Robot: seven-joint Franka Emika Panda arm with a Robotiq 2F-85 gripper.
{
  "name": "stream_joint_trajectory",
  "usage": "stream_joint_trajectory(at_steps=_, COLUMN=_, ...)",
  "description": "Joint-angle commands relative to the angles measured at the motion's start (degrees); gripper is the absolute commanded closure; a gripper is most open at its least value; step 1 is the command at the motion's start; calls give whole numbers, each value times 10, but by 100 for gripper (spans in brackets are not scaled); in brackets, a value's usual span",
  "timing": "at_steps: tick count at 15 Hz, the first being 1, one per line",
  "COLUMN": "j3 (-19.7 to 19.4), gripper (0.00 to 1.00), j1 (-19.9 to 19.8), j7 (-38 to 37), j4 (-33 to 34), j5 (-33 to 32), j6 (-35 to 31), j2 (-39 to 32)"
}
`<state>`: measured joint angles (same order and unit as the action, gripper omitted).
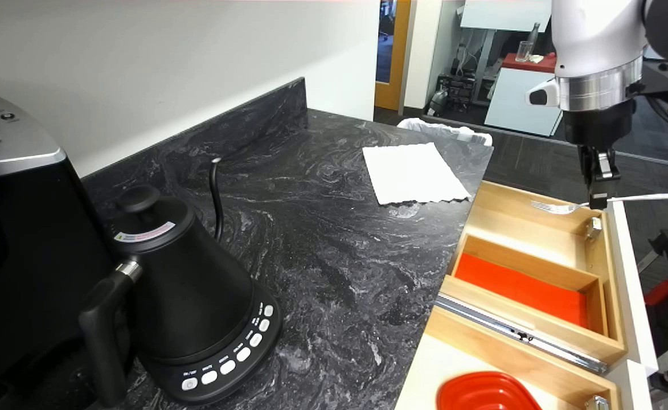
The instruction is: Remove the fork from the counter and place it in the open drawer on the right
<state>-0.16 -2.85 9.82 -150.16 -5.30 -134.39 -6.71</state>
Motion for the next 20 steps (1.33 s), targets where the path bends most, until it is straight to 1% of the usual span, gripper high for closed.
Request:
stream_joint_trajectory(at_steps=1, j3=5, gripper=95, j1=7, j7=-16, j4=-25, j5=52, j6=-21, j2=7)
stream_joint_trajectory(at_steps=5, j3=8, gripper=95, j1=9, j7=-24, j4=-36, j5=114, j6=-57, j2=7)
stream_joint_trajectory(at_steps=8, j3=11, gripper=95, j1=7, j7=-5, j4=-47, j5=152, j6=-95, j2=12)
stream_joint_trajectory(at_steps=13, j3=13, gripper=95, j1=3, j7=17, j4=-61, j5=182, j6=-126, j2=15)
stream_joint_trajectory(at_steps=20, j3=21, gripper=96, j1=-1, j7=82, j4=-86, j5=224, j6=-187, j2=24)
